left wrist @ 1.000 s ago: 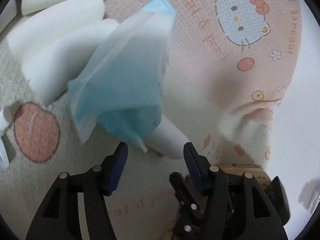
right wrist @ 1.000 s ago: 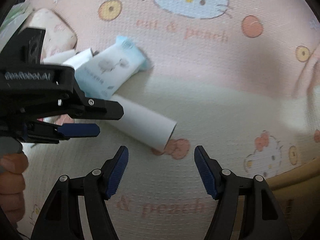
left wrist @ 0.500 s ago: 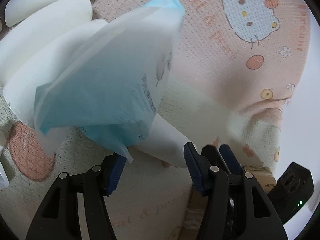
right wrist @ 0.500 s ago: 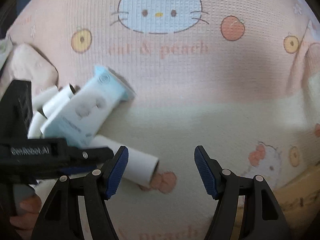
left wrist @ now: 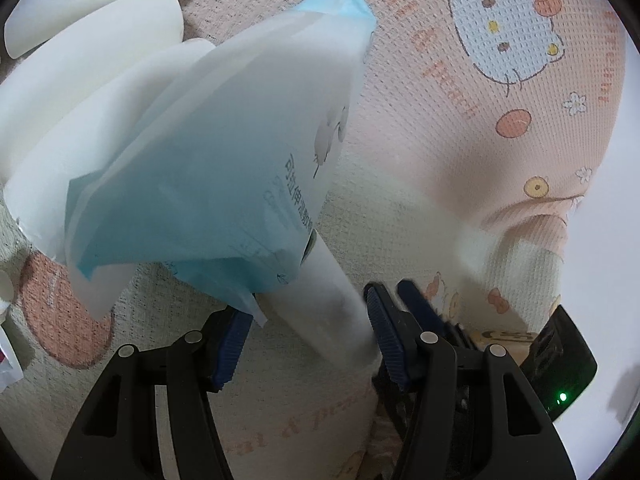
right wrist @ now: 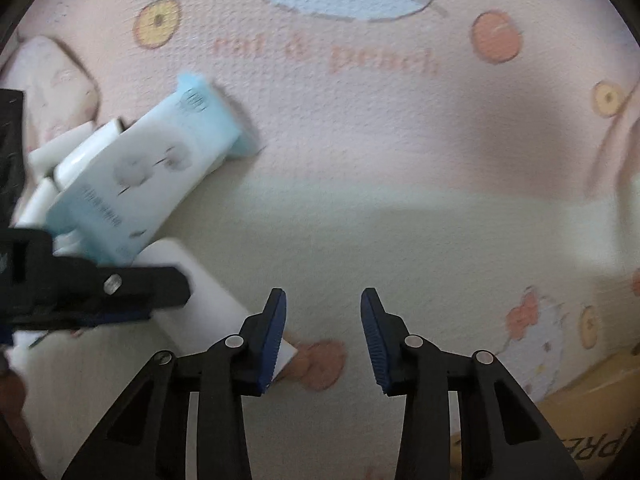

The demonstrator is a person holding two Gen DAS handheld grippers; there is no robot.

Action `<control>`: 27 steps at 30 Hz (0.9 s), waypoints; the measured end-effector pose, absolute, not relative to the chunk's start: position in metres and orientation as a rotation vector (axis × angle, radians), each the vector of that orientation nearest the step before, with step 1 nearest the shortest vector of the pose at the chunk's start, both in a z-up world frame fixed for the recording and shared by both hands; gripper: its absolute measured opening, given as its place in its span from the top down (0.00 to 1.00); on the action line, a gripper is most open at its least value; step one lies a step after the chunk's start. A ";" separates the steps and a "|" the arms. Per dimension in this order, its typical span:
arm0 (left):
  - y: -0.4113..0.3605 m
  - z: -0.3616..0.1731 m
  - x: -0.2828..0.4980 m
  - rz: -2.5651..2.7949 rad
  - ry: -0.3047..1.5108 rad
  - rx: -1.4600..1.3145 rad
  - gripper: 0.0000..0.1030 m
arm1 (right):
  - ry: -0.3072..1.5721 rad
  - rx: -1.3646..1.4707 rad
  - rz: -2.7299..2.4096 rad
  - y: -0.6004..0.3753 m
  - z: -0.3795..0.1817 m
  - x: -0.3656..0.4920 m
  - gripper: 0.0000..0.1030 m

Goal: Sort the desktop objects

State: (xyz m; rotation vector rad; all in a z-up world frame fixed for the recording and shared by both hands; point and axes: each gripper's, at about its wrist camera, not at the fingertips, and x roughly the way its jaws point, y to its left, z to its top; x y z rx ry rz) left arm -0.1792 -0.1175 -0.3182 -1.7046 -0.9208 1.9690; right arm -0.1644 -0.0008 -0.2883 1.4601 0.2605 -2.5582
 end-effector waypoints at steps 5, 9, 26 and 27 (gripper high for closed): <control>-0.116 -0.317 -0.176 2.005 -0.824 -1.713 0.50 | 0.107 1.454 -2.452 0.001 -0.285 -0.157 0.65; -0.114 -0.316 -0.170 1.988 -0.771 -1.699 0.52 | 0.089 1.471 -2.427 0.002 -0.289 -0.152 0.65; -0.106 -0.280 -0.148 2.047 -0.472 -1.566 0.55 | -0.113 1.409 -2.273 0.006 -0.275 -0.097 0.61; -0.109 -0.279 -0.149 2.038 -0.513 -1.569 0.55 | -0.114 1.411 -2.259 0.004 -0.275 -0.096 0.58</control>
